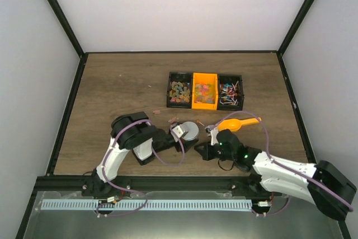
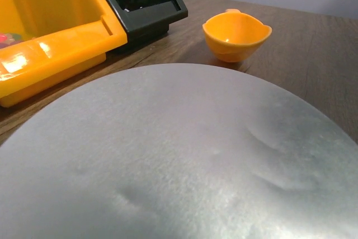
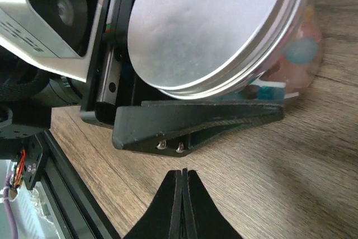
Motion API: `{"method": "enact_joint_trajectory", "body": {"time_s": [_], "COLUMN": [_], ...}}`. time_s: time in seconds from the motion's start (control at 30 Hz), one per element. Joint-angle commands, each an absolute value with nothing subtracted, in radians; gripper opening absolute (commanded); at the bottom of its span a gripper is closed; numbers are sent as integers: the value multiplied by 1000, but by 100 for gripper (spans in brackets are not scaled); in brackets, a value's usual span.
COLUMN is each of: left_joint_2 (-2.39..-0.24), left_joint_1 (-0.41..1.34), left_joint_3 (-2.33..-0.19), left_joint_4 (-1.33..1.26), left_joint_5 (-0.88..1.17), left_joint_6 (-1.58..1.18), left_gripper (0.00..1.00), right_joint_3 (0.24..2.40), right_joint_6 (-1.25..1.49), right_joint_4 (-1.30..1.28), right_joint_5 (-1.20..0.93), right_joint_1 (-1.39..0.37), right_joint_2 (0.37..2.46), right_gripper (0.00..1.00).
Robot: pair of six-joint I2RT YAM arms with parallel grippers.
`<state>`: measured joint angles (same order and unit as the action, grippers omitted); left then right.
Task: Pack the candies
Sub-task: Screw the bottle lid onto the packing bottle, then reset both arms
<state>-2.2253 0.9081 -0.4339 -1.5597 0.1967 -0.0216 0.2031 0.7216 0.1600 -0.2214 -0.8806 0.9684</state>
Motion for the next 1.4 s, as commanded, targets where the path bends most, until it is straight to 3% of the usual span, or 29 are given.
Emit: {"method": "enact_joint_trajectory", "body": {"time_s": [0.0, 0.17, 0.47, 1.0, 1.2, 1.37], "left_joint_2": [-2450, -2400, -2358, -2161, -1983, -1860], "left_joint_1": [921, 925, 928, 924, 927, 934], "left_joint_3": [-345, -291, -233, -105, -23, 6], "left_joint_4": [-1775, -1773, -1775, -1775, -1773, -1773], "left_joint_5": [312, 281, 258, 134, 116, 67], "left_joint_6": [-304, -251, -204, -142, -146, -185], "left_gripper": [89, 100, 100, 100, 100, 100], "right_joint_3": [218, 291, 329, 334, 333, 354], "right_joint_6": [732, 677, 631, 627, 620, 593], "right_joint_4": [38, -140, -231, -186, -116, -30], "right_joint_5": [-193, -112, -95, -40, 34, 113], "right_joint_1": [-883, -863, -804, -789, -777, -739], "right_joint_2": [842, 719, 629, 676, 741, 834], "right_gripper": [1, 1, 1, 2, 10, 27]}}
